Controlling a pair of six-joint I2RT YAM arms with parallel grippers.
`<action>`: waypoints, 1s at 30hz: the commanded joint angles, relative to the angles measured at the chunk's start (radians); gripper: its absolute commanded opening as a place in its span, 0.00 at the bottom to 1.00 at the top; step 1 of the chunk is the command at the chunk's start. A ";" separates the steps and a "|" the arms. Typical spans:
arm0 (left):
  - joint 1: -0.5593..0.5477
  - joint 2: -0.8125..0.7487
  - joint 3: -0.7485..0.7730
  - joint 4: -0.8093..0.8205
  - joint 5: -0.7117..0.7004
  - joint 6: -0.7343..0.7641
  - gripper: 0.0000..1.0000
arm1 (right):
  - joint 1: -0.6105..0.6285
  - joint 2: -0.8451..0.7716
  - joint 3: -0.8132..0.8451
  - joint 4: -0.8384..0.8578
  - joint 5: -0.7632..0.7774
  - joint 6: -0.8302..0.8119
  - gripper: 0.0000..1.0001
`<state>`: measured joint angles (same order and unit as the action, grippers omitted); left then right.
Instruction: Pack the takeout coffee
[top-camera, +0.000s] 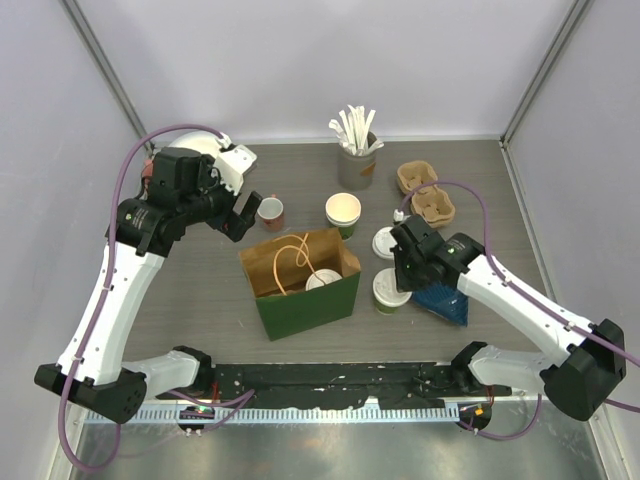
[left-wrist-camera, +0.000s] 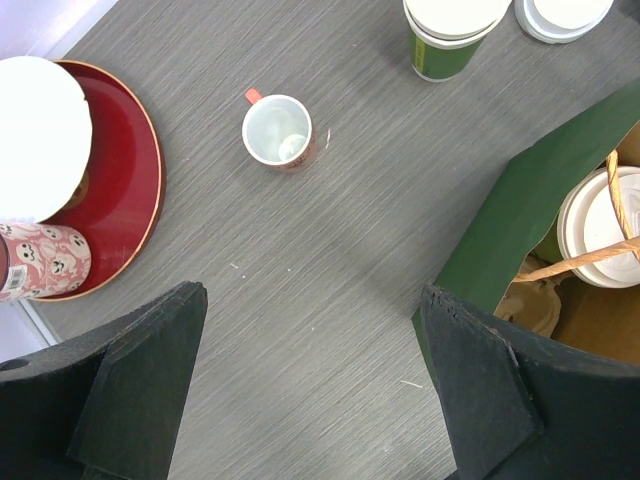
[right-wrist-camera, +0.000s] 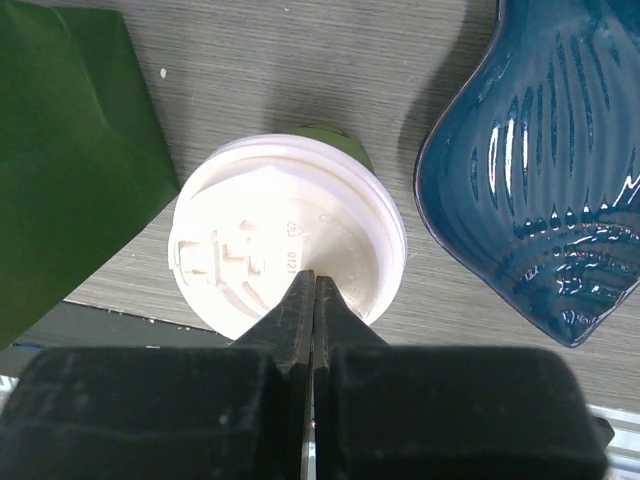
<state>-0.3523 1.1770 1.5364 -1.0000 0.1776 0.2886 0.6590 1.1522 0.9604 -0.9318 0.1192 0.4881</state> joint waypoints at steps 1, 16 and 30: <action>-0.004 -0.016 0.001 0.023 0.022 0.000 0.92 | 0.001 0.009 0.098 -0.028 0.000 -0.009 0.01; -0.004 -0.022 0.005 0.012 0.023 0.009 0.92 | 0.068 0.021 0.291 -0.167 0.138 -0.085 0.87; -0.004 -0.025 -0.005 0.009 0.023 0.011 0.92 | 0.106 -0.115 0.199 -0.007 -0.073 -0.296 0.66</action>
<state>-0.3523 1.1748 1.5337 -1.0039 0.1844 0.2928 0.7307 1.1133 1.1828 -1.0496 0.1692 0.3138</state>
